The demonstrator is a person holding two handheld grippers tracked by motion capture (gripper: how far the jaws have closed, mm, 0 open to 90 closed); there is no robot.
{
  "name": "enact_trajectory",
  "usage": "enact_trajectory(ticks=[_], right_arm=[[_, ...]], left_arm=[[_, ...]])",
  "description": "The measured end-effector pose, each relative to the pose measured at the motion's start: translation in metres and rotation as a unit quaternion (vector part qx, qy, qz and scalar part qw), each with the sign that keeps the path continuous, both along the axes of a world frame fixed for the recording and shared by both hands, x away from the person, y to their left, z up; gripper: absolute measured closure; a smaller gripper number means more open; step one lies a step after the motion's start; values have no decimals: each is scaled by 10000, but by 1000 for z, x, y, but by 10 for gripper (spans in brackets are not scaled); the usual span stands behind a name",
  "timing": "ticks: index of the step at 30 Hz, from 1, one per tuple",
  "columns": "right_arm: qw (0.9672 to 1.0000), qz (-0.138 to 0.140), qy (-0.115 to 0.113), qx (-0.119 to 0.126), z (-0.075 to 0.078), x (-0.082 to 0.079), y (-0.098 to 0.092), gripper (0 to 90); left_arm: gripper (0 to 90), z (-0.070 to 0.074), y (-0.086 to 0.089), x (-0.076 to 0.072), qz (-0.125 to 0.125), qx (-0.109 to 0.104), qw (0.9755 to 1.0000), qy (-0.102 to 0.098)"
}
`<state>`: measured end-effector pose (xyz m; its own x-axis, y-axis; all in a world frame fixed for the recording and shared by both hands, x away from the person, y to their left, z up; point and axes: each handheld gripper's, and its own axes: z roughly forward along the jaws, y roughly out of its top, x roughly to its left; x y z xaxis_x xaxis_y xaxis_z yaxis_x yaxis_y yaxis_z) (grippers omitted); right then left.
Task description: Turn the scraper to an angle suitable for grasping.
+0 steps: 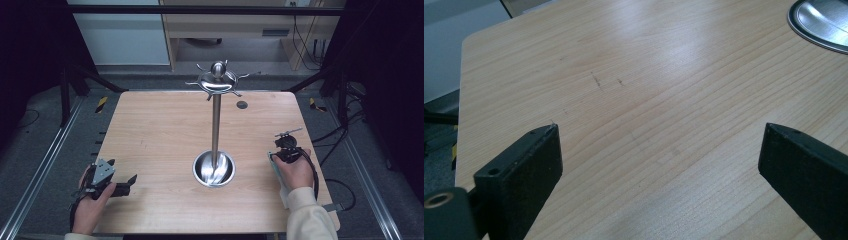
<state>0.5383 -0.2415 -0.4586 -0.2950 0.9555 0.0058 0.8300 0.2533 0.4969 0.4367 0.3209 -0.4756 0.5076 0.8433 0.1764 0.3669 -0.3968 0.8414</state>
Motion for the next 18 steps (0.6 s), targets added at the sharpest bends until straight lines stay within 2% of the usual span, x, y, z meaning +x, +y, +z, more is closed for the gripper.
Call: enact_trajectory(ticks=[2,6,7,8,12,18], right_arm=[[9999,77,153,-23,0,4,3,628],[9994,103,292,-154,2,11,5,615],[9989,162,379,-223,1,15,5,615],[9989,162,379,-223,1,15,5,615],[9975,203,621,-259,-6,20,5,609],[9973,184,666,-257,-9,20,4,614]], left_arm=[[37,0,0,0,0,5,10000,12],[37,0,0,0,-3,22,10000,7],[38,0,0,0,8,21,10000,-6],[38,0,0,0,9,16,10000,-5],[37,0,0,-1,12,33,10000,11],[37,-1,0,-1,6,43,10000,9]])
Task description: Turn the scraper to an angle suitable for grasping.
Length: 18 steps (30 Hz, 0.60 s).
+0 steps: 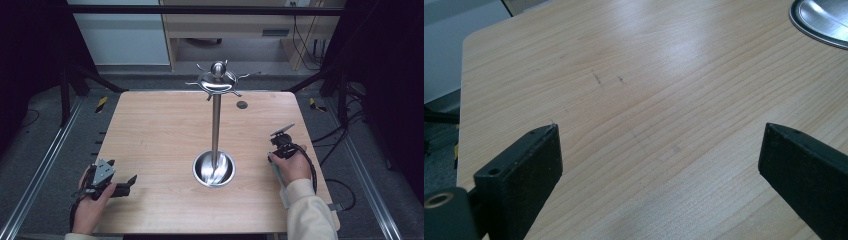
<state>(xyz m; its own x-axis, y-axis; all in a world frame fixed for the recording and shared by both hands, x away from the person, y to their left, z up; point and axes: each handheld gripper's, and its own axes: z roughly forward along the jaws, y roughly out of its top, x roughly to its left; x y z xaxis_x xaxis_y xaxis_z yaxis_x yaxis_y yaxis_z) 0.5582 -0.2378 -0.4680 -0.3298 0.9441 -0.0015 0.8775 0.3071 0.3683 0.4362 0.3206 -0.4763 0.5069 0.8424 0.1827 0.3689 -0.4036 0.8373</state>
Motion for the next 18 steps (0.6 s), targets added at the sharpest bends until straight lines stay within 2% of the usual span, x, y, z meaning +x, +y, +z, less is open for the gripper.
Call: enact_trajectory(ticks=[18], right_arm=[[9999,61,8,-97,-2,0,7,671]], left_arm=[[37,0,0,0,-3,4,10000,4]])
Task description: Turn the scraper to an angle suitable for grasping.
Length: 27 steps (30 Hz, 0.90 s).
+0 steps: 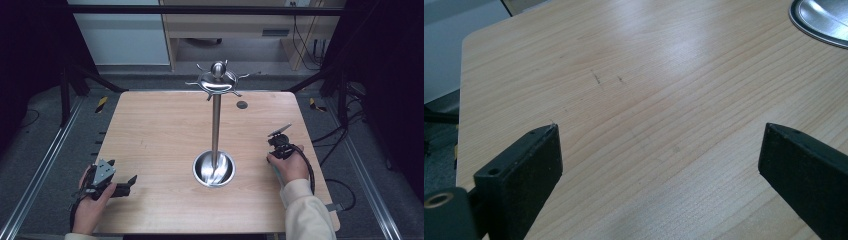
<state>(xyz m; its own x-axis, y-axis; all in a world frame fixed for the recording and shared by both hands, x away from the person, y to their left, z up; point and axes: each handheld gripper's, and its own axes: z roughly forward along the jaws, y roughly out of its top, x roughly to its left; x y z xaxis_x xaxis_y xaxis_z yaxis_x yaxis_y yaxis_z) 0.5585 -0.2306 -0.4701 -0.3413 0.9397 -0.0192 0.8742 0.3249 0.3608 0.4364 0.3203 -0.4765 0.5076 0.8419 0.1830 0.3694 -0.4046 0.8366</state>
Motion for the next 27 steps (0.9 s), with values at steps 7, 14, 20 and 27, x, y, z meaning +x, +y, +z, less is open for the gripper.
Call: enact_trajectory(ticks=[7,14,20,27], right_arm=[[9999,-125,-4,49,0,-1,-2,715],[9999,-141,-34,63,-1,-2,-1,736],[9998,-98,-104,150,3,-6,0,741],[9980,-9,-545,326,20,-18,-1,744]], left_arm=[[37,0,0,0,-13,13,10000,3],[38,-1,2,1,15,-12,10000,17],[38,-1,0,2,-36,26,10000,24],[38,0,-1,2,-71,30,10000,28]])
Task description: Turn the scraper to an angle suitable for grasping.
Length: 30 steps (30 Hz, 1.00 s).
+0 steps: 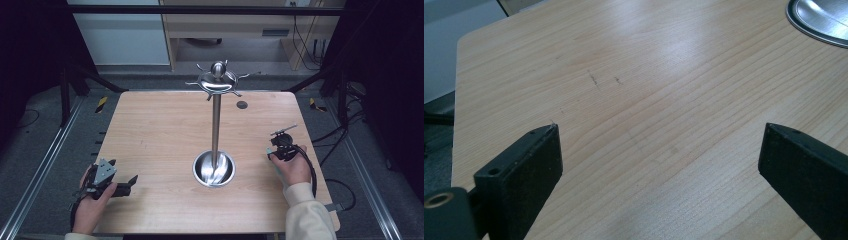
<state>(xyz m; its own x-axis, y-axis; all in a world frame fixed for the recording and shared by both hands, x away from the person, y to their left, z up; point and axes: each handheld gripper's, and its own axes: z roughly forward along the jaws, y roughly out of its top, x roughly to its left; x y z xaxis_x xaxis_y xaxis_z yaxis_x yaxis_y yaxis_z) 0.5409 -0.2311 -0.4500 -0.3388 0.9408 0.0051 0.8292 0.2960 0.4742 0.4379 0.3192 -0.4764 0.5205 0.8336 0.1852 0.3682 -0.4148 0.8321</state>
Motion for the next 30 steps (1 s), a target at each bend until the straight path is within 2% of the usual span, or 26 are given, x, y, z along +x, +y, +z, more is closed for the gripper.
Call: enact_trajectory(ticks=[2,6,21,23,24,25,27,30], right_arm=[[9998,-3,-189,41,9,-5,-1,744],[9993,21,-359,49,18,-7,-2,744],[9962,124,-832,207,55,-14,0,745],[9952,180,-925,266,65,-17,1,745],[9940,225,-1031,284,74,-19,2,745],[9940,225,-1031,284,74,-19,2,745],[9925,299,-1146,289,87,-21,4,745],[9899,381,-1326,317,106,-23,8,745]], left_arm=[[38,0,0,0,-9,4,10000,2],[38,0,-1,0,-18,3,10000,5],[38,-1,0,0,-9,6,10000,32],[38,-1,0,0,-1,-1,10000,34],[38,-1,0,0,4,0,10000,35],[38,-2,0,0,8,1,10000,41],[37,-2,1,0,18,-2,10000,33],[37,0,1,-1,21,-43,10000,-36]])
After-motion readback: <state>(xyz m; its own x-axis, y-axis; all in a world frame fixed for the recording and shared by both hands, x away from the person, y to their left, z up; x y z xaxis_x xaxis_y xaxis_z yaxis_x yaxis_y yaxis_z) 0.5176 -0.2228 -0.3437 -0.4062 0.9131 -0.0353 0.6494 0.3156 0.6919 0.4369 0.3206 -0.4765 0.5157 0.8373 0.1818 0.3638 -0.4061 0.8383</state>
